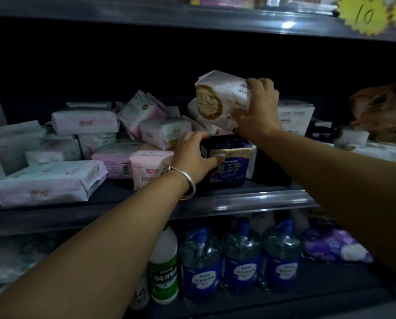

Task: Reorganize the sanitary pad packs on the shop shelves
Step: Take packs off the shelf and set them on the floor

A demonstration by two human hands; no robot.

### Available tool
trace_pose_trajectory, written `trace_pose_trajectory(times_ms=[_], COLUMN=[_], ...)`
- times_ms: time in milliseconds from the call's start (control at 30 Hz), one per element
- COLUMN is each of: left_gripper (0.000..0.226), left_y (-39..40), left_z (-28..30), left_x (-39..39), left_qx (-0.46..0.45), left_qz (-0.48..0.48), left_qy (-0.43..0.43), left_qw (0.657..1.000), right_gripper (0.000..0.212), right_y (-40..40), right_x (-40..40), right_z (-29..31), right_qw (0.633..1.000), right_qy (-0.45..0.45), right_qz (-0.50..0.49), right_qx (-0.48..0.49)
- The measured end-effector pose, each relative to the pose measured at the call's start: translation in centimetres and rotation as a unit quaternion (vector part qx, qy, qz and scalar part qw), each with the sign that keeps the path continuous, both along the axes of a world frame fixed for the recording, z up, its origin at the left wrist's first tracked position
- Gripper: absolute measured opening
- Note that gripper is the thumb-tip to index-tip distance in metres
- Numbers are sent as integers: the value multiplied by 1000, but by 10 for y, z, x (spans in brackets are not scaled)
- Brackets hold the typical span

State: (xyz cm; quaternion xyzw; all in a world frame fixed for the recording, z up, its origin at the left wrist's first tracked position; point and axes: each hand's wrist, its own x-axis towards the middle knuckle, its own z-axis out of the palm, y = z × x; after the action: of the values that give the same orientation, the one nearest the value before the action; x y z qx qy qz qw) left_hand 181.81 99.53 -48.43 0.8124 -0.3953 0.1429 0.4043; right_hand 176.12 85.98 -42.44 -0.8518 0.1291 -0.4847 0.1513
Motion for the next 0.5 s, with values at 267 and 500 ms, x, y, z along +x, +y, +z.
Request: trace_pose_trajectory(times_ms=[267, 500], left_gripper=[62, 68], left_y=[-19, -75], left_z=[0, -23], left_x=[-70, -136], left_qx=[21, 58], left_qz=[-5, -25], left_qy=[5, 43], left_qw=[1000, 997], right_gripper=[56, 52], right_y=[-20, -72], right_x=[-85, -161], right_z=[9, -11], right_qw=[999, 998], right_qy=[27, 49], right_qz=[-18, -34], right_qx=[11, 35])
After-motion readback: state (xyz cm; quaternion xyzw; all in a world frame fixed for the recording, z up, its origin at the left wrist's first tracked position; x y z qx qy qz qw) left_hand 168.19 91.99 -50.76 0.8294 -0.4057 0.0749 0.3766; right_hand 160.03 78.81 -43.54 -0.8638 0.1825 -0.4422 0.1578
